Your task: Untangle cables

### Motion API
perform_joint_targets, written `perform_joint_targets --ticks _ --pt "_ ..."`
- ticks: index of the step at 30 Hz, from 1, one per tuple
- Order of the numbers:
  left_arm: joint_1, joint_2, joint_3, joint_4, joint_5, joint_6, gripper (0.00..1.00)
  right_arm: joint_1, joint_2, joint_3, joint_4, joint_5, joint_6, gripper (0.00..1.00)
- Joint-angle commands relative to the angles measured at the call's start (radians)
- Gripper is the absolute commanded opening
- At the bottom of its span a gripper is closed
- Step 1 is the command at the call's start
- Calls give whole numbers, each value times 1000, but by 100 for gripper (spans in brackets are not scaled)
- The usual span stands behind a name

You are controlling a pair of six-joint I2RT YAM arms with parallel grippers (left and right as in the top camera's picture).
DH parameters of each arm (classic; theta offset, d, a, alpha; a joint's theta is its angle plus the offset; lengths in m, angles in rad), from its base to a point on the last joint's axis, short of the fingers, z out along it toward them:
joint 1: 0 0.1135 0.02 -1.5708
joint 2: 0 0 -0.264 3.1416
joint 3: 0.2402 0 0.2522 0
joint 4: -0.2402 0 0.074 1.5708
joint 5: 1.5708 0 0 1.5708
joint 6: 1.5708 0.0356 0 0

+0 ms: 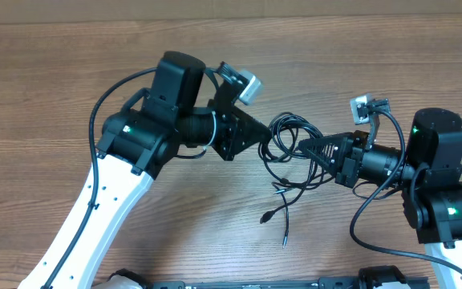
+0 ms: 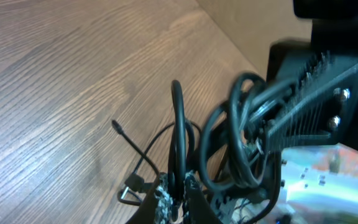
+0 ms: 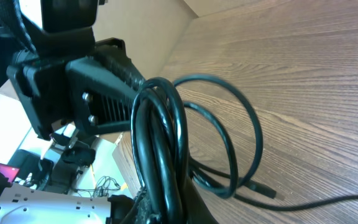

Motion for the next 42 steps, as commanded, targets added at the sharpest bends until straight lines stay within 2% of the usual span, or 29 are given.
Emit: perform_joint_targets --ticks 1,11,15,19,25,28,30,34,38,39,42 --pt "37 5 14 27 48 -96 4 4 -2 10 -2 -23 -9 4" --pt "138 5 14 122 321 -148 4 4 -2 10 -119 42 -89 4" --pt "172 5 14 144 336 -165 4 4 -2 10 -161 51 -116 4" --pt "222 5 14 207 261 -178 4 4 -2 10 -221 51 -161 4" --pt "295 5 14 366 60 -533 4 4 -2 10 -305 74 -198 4" --pt "303 5 14 398 11 -596 4 4 -2 10 -320 74 -208 4" --pt "301 5 14 396 9 -563 4 4 -2 10 -319 74 -208 4" --pt "293 5 14 292 73 -371 28 4 -2 10 -297 74 -206 4" --pt "292 5 14 132 117 -167 40 4 -2 10 -246 74 -132 4" --pt "292 5 14 89 119 -127 42 4 -1 10 -230 75 -106 4" --pt "280 5 14 -10 170 42 35 4 6 10 -190 111 0 4"
